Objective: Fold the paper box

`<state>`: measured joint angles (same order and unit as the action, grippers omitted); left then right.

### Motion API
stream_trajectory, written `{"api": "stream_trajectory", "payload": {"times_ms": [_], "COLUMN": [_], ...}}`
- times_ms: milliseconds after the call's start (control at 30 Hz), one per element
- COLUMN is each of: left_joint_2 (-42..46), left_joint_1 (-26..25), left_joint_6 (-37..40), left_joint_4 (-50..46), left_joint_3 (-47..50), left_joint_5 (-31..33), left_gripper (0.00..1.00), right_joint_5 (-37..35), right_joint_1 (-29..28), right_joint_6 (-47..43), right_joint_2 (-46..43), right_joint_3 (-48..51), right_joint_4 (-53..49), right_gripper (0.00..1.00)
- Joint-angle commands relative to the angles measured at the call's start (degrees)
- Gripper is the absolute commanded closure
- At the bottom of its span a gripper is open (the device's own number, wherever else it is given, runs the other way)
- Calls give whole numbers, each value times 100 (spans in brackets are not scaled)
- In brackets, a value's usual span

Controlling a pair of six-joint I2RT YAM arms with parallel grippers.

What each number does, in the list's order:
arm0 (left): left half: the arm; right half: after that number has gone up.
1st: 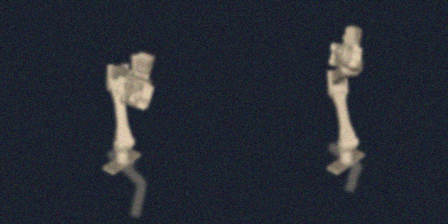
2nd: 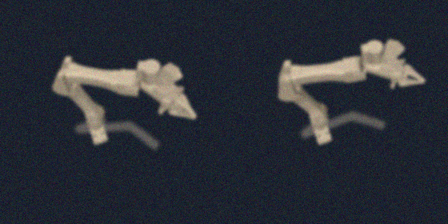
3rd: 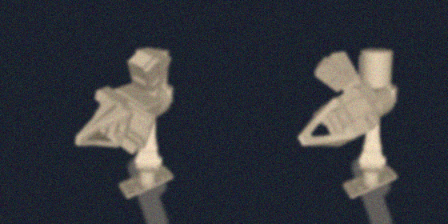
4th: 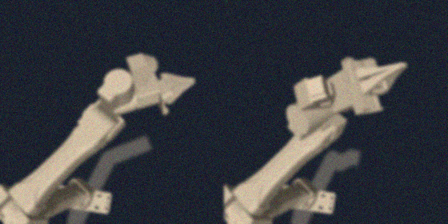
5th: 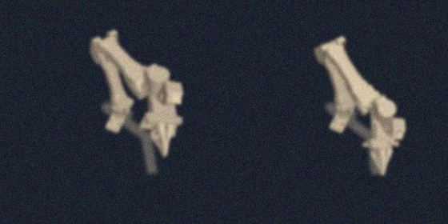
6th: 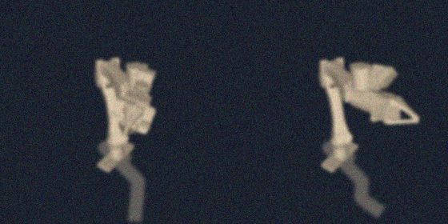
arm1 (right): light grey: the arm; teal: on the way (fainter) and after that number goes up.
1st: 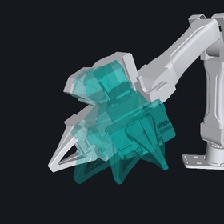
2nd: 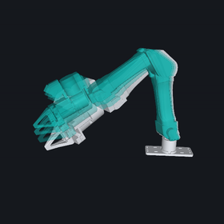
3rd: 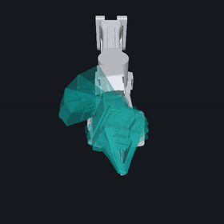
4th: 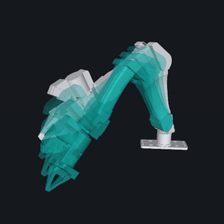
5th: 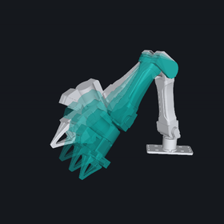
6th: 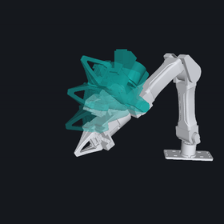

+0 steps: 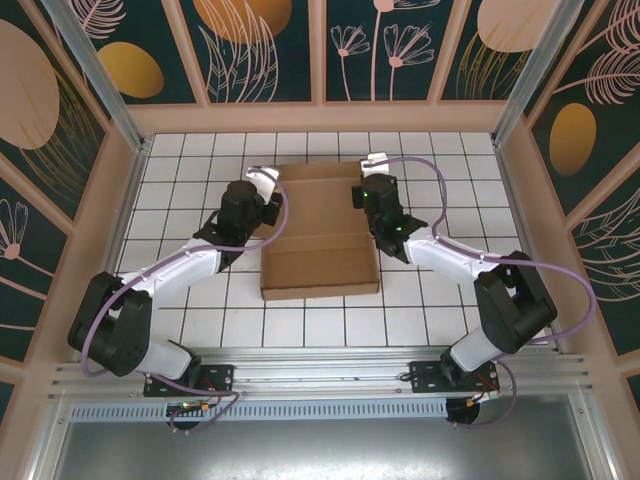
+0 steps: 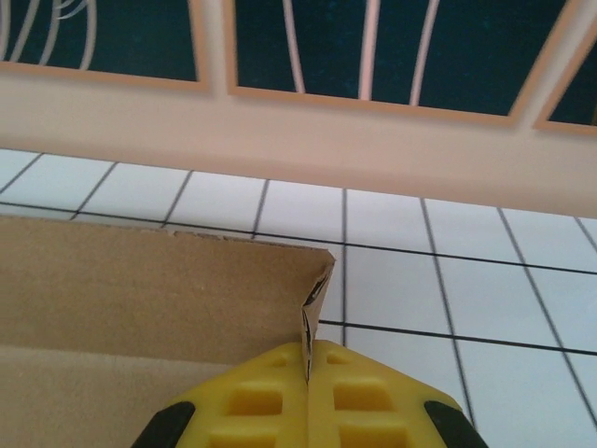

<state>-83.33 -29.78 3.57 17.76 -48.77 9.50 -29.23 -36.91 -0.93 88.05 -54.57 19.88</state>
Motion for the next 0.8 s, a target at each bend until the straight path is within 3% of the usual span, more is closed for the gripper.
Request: {"api": "stream_trajectory", "payload": {"times_ms": [0, 233, 467, 567, 667, 767], "left_joint_2": [-109, 287, 836, 1032, 1042, 801], "left_joint_1": [-215, -226, -217, -221, -221, -221], "left_joint_6": [44, 54, -515, -1007, -2137, -2965], "left_joint_4": [131, 297, 76, -104, -855, -1943], "left_joint_3": [-181, -18, -70, -145, -583, -1338], "left_joint_5": [-88, 227, 306, 369, 711, 245], "left_gripper": [60, 57, 59, 63, 66, 64], "right_joint_5": [201, -8, 376, 595, 994, 1215], "right_joint_1": [-185, -91, -4, 34, 64, 62], "right_joint_6": [93, 49, -373, -689, -971, -1076], "right_joint_2": [96, -72, -546, -783, -1016, -1156], "right_joint_3": [-175, -5, 641, 1097, 1517, 1728], "right_joint_4": [55, 270, 1293, 1937, 2441, 2732], "right_gripper": [100, 100, 99, 100, 100, 100]}}
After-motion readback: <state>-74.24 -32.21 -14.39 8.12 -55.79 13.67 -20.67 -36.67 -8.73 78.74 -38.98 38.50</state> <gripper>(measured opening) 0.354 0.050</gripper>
